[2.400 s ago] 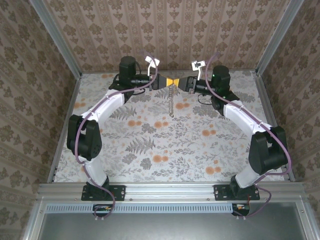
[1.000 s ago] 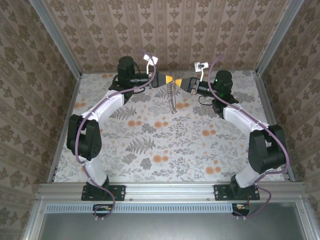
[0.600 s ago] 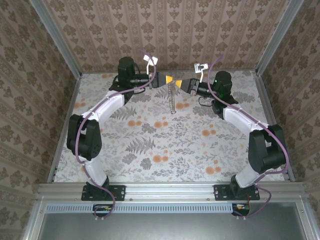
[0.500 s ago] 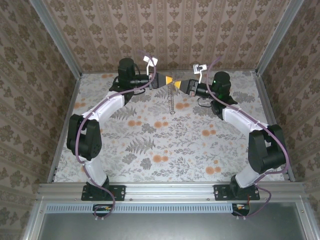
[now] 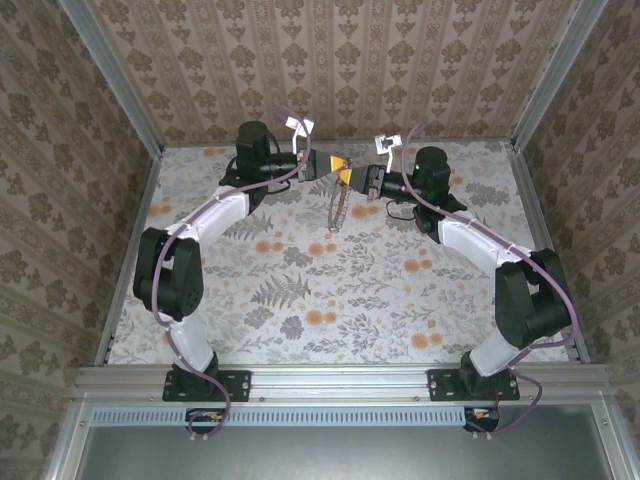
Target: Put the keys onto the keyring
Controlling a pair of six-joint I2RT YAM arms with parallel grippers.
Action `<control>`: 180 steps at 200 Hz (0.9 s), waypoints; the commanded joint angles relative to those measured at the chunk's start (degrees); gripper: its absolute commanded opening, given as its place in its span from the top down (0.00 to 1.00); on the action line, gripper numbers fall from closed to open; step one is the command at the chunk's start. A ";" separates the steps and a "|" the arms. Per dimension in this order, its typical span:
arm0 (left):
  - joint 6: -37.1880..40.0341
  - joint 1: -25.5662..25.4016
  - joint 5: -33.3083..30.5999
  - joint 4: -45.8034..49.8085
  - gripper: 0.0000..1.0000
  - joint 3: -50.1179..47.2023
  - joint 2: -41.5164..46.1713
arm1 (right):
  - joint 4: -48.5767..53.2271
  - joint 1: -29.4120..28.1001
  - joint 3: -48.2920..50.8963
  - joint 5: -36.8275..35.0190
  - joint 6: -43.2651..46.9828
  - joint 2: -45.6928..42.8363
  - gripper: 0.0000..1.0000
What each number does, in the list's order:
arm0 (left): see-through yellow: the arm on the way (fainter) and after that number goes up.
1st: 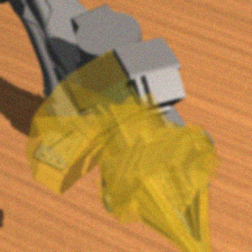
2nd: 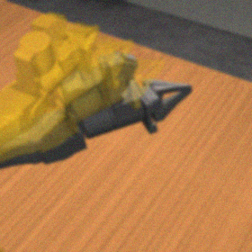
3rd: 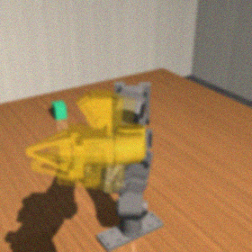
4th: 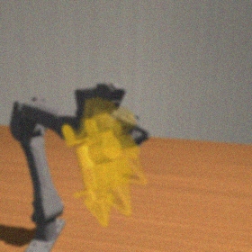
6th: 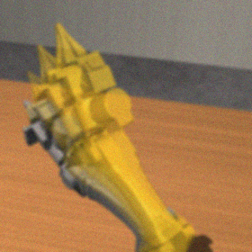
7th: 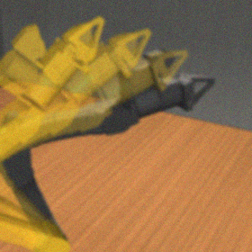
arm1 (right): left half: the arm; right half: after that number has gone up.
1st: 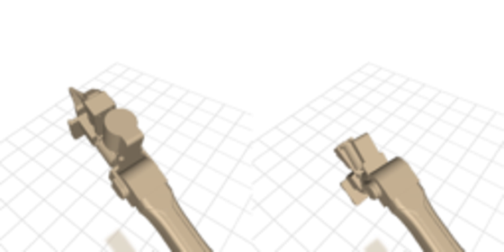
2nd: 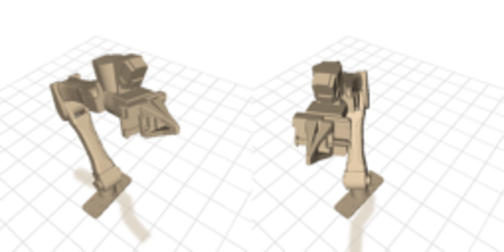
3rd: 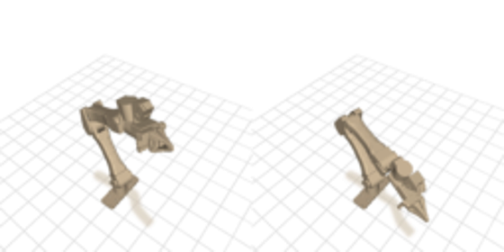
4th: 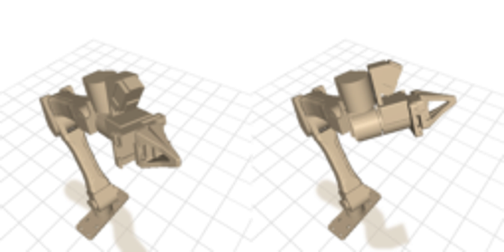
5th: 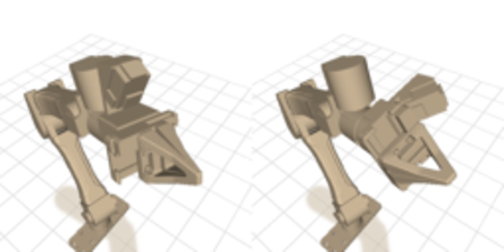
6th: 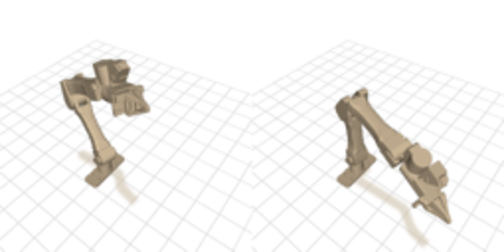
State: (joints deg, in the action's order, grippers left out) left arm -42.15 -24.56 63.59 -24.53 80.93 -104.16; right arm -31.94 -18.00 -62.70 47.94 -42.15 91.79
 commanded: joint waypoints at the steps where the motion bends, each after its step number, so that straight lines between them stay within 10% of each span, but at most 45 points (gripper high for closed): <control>1: -2.37 0.39 -2.61 -6.85 1.00 -0.28 2.35 | 2.13 -1.28 0.04 1.76 0.93 -1.28 0.83; 77: -5.96 0.74 0.26 -12.98 1.00 -0.29 2.20 | 5.22 5.34 3.19 -0.57 1.89 -11.32 0.65; 180: -11.30 0.56 2.50 -19.45 1.00 0.20 1.77 | -11.92 5.24 0.67 3.45 -7.92 0.24 0.50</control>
State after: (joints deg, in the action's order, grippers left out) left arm -51.51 -24.29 64.58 -39.03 80.31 -104.16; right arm -35.64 -12.27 -60.14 48.95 -46.06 90.13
